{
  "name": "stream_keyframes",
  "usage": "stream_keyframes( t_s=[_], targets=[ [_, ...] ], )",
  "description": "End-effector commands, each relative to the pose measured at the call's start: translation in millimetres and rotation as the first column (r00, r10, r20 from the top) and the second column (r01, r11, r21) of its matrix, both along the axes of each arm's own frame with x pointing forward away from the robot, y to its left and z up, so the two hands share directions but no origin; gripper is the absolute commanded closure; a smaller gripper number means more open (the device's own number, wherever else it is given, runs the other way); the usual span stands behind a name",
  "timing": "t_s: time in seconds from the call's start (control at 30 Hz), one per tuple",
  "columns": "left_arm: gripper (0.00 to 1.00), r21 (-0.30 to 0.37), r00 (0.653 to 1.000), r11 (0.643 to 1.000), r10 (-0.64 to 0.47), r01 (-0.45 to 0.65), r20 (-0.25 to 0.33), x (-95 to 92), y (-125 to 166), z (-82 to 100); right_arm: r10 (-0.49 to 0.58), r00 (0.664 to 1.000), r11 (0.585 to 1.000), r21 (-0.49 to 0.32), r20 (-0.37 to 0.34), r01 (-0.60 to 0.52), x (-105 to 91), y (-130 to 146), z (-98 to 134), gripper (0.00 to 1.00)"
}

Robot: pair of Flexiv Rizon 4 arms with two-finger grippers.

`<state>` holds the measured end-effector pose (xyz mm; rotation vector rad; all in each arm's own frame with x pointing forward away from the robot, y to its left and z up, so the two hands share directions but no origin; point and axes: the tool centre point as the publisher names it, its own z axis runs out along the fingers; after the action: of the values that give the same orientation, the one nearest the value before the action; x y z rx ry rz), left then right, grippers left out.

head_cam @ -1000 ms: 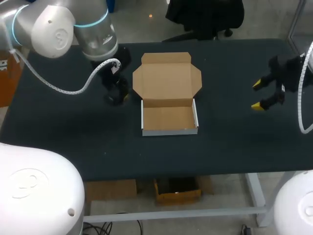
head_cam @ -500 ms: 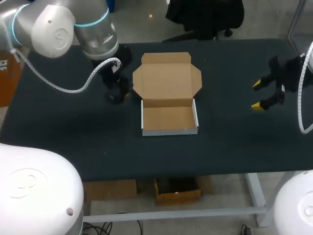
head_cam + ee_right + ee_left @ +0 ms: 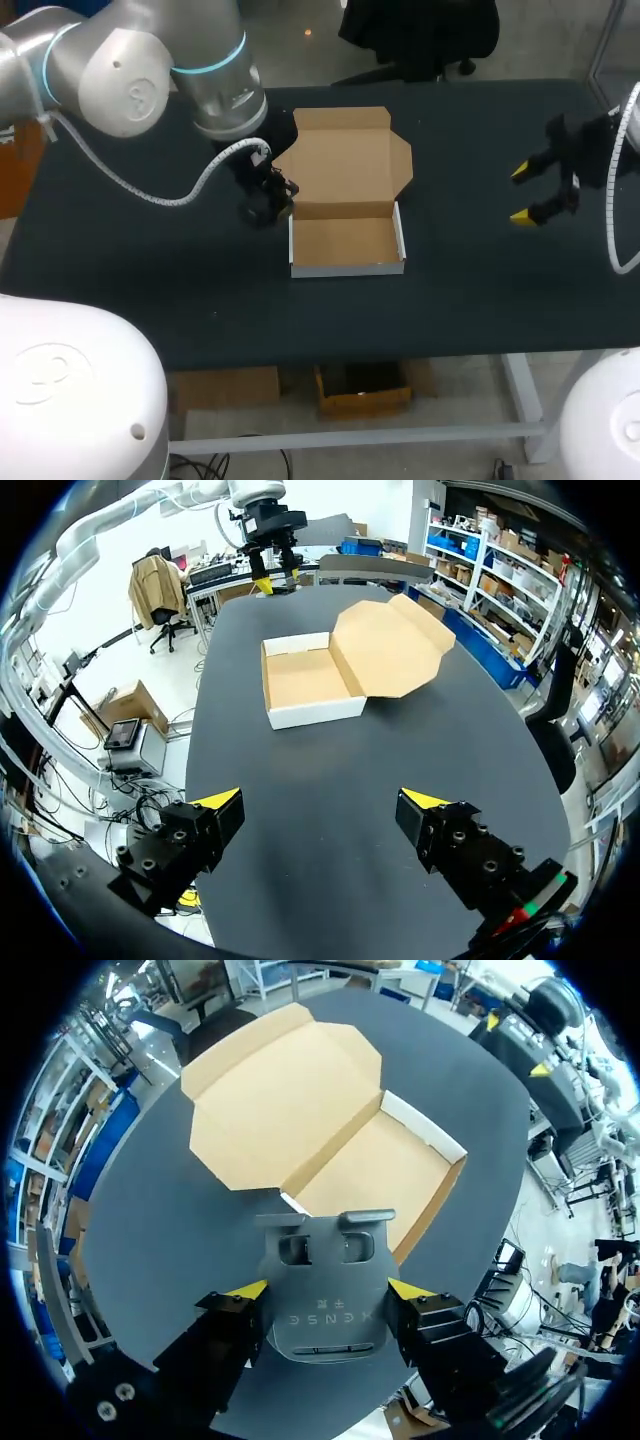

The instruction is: Assemble the packaging by folding the flat box into shape, placing the metal phone stand inside, and closing the box properly

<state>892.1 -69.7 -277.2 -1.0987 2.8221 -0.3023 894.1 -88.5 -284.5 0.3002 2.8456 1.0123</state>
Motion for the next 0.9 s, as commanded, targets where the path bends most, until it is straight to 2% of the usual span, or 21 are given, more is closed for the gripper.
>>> stream_keyframes(
  t_s=[0.03, 0.27, 0.47, 0.7, 0.9],
  targets=[
    [1.00, 0.009, 1.000, 1.000, -0.013, 0.013, -0.004, 0.8, -14.0, -4.2, 0.026, 1.000, 1.000, 0.011, 0.002, -0.026, 9.6, 4.2, -4.2, 0.00],
    [1.00, 0.008, 0.999, 0.999, -0.033, 0.033, -0.010, -1.5, -26.0, -8.7, 0.064, 0.998, 0.998, 0.014, -0.011, -0.064, 20.8, 17.7, -9.6, 0.00],
    [1.00, 0.002, 0.998, 0.999, -0.055, 0.055, -0.016, -5.6, -35.3, -12.5, 0.085, 0.996, 0.996, 0.019, -0.010, -0.085, 21.3, 23.2, -10.7, 0.00],
    [1.00, -0.005, 0.997, 0.997, -0.083, 0.083, -0.004, -9.5, -58.6, -20.3, 0.085, 0.996, 0.996, 0.019, -0.010, -0.085, 21.3, 23.2, -10.7, 0.00],
    [1.00, 0.000, 0.994, 0.994, -0.107, 0.107, 0.014, -4.8, -83.9, -28.4, 0.085, 0.996, 0.996, 0.019, -0.010, -0.085, 21.3, 23.2, -10.7, 0.00]
  ],
)
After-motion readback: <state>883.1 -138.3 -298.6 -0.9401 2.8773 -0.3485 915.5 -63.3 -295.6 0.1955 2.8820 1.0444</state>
